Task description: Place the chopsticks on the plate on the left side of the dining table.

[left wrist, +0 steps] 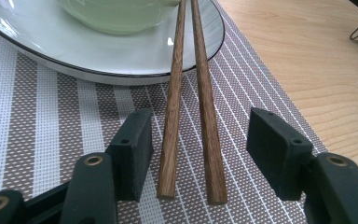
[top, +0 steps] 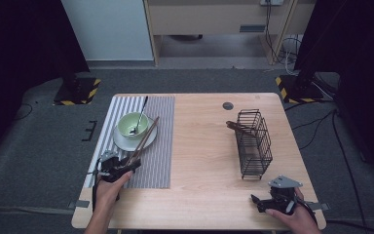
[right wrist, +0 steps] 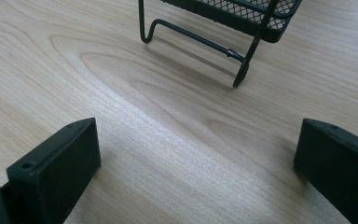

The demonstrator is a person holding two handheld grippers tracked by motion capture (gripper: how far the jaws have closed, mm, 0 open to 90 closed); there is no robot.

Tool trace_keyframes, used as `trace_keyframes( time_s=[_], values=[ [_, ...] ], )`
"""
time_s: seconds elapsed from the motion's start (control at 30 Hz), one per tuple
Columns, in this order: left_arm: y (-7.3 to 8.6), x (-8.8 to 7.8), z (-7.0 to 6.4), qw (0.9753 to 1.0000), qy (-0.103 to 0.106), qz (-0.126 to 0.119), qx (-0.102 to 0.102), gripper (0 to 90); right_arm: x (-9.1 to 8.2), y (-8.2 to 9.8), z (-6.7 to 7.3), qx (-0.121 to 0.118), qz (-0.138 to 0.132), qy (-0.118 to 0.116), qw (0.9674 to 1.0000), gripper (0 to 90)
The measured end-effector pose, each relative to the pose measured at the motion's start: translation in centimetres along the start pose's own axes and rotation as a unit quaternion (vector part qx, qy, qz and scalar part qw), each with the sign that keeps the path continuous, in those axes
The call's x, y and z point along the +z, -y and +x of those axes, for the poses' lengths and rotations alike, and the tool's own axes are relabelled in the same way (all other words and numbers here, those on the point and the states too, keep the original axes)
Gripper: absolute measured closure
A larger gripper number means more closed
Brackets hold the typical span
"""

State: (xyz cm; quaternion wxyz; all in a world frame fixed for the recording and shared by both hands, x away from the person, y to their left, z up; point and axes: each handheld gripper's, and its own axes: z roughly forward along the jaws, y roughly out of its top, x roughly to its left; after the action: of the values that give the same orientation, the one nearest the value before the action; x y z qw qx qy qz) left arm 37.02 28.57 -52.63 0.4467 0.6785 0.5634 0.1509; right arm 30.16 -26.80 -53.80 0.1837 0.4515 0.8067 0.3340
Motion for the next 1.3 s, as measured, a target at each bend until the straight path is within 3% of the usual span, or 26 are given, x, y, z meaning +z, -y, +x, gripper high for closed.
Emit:
trace_keyframes(
  time_s=[0.3,0.87,1.3],
  values=[
    [0.14,0.26,-0.29,0.9999,-0.006,0.003,0.011,47.9,0.00,0.00,0.00,0.000,0.000,0.000,1.0000,0.5],
    [0.04,0.21,0.06,1.0000,-0.009,0.001,0.002,63.0,0.00,0.00,0.00,0.000,0.000,0.000,1.0000,0.5],
    [-0.01,0.62,-0.22,0.9999,0.001,0.012,0.008,62.2,0.00,0.00,0.00,0.000,0.000,0.000,1.0000,0.5]
  ],
)
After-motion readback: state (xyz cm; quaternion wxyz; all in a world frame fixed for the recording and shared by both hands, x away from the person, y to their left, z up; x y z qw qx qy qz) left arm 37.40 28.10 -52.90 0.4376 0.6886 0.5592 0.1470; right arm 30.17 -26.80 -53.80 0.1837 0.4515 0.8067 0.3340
